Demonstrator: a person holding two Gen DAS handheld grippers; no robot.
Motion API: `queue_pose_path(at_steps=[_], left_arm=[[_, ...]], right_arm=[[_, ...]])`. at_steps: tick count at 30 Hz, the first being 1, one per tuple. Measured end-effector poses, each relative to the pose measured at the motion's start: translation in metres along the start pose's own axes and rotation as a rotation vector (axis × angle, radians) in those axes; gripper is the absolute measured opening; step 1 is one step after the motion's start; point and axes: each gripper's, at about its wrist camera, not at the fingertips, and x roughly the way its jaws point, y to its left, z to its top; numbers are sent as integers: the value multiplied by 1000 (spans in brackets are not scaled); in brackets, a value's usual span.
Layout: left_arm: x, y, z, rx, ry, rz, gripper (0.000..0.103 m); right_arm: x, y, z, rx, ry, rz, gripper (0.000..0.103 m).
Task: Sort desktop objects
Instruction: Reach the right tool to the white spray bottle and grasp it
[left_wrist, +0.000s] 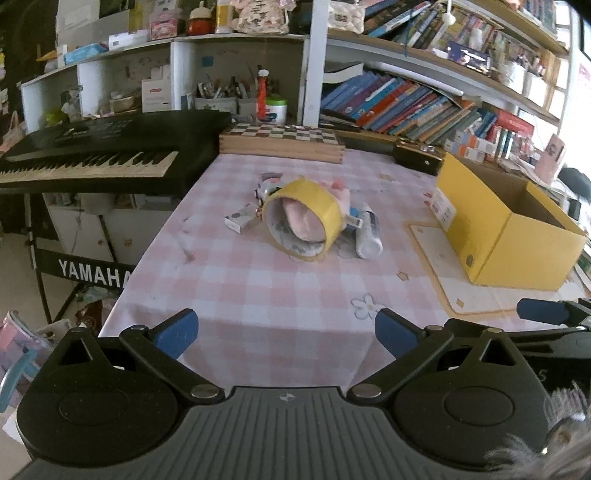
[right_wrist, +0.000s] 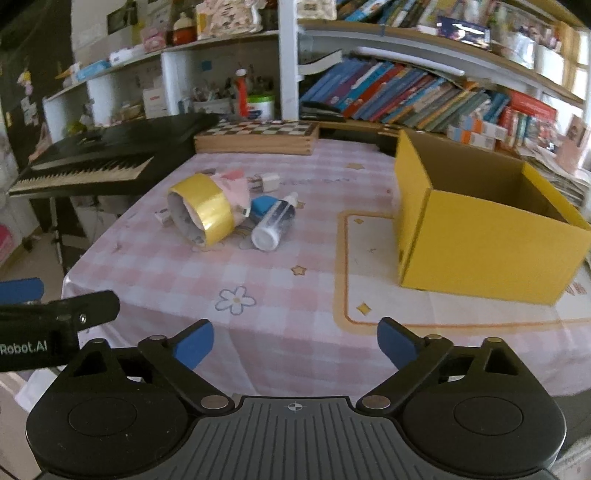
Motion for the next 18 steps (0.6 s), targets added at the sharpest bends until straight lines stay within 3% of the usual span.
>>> queue_pose_path(at_steps=[18], left_arm=[[68,-1,43,-48,49,116,103]], right_arm=[[101,-24,72,21,55,85,90]])
